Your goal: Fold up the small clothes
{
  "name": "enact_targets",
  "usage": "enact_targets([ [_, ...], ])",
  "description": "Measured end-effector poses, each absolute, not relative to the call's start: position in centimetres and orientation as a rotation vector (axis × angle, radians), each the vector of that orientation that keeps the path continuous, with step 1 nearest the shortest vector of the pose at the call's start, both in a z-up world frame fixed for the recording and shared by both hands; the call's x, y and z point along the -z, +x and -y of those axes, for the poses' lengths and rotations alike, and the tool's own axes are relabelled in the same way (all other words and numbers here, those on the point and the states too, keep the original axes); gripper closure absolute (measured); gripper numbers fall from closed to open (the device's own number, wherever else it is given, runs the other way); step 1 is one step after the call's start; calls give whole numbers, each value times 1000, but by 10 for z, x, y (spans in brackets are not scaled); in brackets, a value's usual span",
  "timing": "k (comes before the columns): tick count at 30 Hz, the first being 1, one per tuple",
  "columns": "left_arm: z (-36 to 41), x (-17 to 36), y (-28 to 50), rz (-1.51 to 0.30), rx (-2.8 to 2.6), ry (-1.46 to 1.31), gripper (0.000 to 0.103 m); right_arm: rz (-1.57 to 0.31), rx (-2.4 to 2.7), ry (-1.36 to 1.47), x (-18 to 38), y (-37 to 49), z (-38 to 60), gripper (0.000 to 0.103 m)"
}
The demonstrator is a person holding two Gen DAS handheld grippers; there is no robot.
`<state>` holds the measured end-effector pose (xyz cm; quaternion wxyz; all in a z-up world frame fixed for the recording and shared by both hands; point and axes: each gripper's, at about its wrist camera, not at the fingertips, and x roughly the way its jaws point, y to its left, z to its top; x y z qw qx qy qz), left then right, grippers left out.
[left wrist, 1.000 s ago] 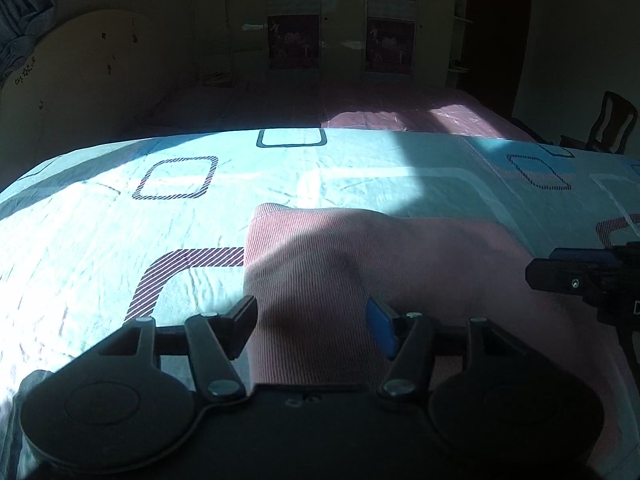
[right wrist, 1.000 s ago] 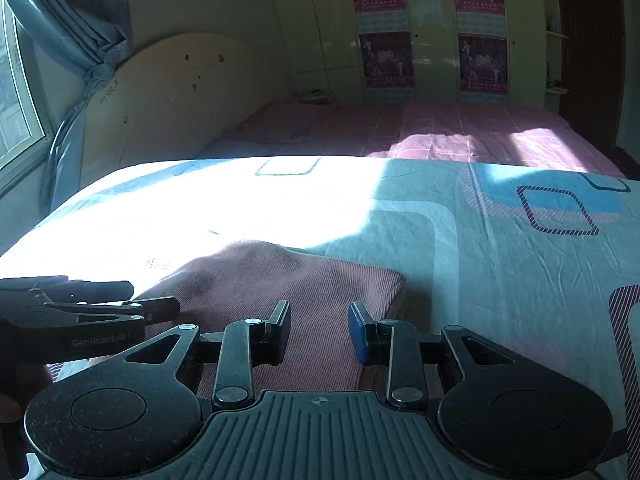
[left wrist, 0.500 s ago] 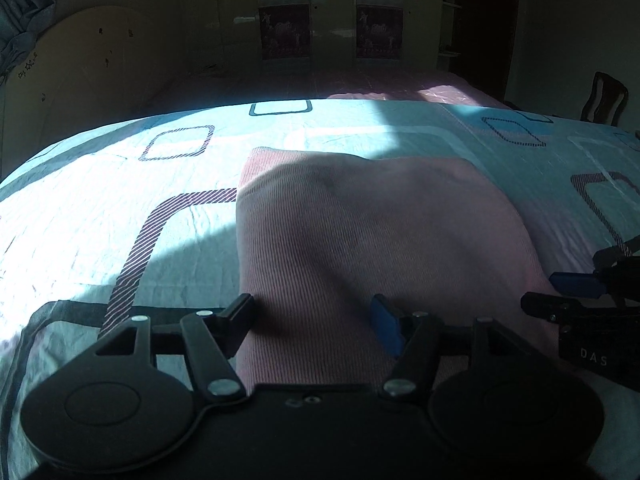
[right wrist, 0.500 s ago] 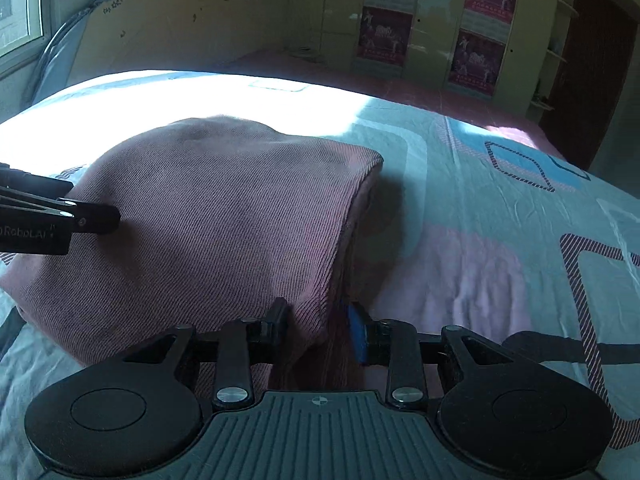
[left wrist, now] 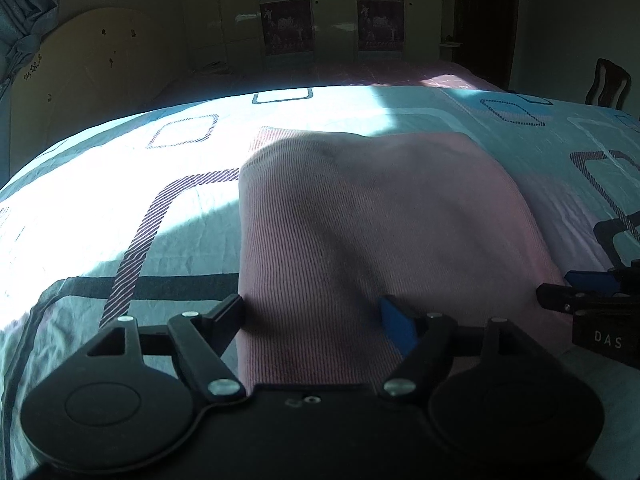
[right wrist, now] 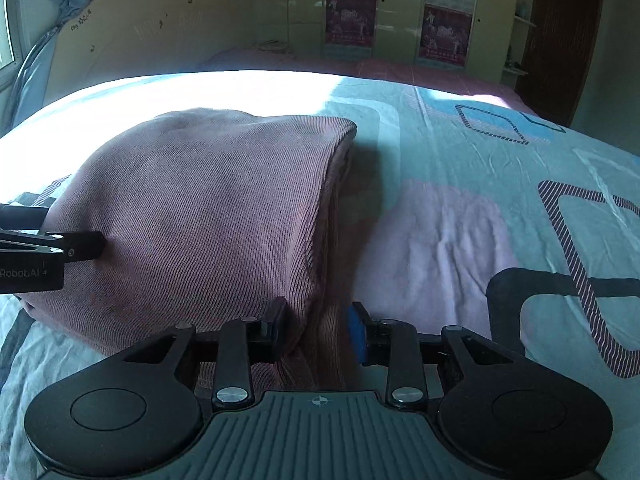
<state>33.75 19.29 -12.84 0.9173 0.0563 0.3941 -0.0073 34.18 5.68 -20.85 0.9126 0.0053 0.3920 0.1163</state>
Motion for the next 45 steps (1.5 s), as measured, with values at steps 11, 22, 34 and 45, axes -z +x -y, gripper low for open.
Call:
enact_targets([
  [11,-193,123,334,-878,-1,109,0,-816,-202,53,210,341,-58,72],
  [22,-206,113,332,-1033,-67,8,1,-828,-175,32,209,333,-66,71],
  [34,-202,47,269,-856,-39,110,6,-794,-178,113,160,269,-29,46],
  [45,-193,-9,185,-789,-73,144,6,-715,-293,202,72,168,5,0],
])
